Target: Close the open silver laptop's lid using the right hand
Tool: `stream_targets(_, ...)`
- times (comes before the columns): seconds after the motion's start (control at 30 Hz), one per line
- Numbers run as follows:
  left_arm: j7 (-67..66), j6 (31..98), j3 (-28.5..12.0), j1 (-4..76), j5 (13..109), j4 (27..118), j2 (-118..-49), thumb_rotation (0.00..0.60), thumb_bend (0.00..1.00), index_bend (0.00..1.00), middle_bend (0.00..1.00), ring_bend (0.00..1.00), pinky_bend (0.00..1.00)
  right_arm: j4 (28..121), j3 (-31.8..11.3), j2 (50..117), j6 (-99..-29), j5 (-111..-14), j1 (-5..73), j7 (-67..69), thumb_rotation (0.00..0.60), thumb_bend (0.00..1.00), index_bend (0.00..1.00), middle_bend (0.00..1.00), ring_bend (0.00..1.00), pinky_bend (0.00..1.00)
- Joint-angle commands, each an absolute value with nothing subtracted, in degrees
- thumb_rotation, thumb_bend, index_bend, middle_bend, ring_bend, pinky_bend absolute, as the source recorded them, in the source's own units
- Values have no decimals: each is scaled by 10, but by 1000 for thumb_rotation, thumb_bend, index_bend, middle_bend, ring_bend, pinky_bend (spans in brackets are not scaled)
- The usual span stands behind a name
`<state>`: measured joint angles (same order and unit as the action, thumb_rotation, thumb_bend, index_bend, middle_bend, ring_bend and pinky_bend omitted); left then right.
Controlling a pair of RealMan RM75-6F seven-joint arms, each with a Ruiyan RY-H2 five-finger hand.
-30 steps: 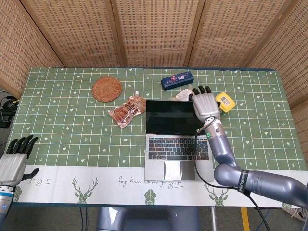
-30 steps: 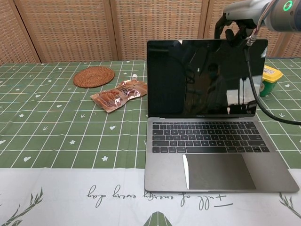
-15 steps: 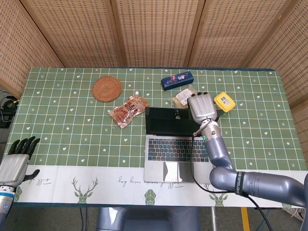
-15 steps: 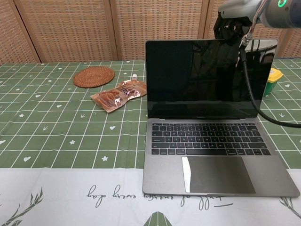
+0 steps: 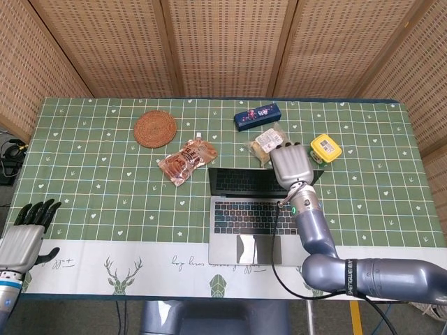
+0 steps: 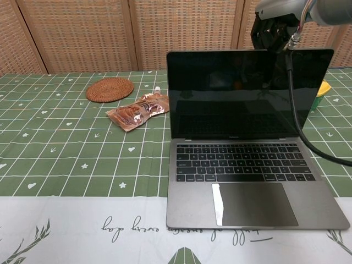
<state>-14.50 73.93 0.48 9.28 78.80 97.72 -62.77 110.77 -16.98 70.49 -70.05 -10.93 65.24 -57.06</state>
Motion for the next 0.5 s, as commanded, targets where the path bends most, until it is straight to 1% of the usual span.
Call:
stream_targets(0.03,-145,740,5,93,790,978,-627,600,250,0,0,0,0,1135,-173,692,-707,-81,661,-581,600,1000,590,455,338,374)
stream_targets(0.3,-140,743,8,92,798,982,-623,600,249,0,0,0,0,1183,-177,674,-711,-10,681,-596,600,1000,599,456,339,376)
stream_targets(0.5,-138,747,10,91,805,985,-621,600,249,0,0,0,0,1203,-172,668,-686,47,693,-599,600,1000,598,455,340,377)
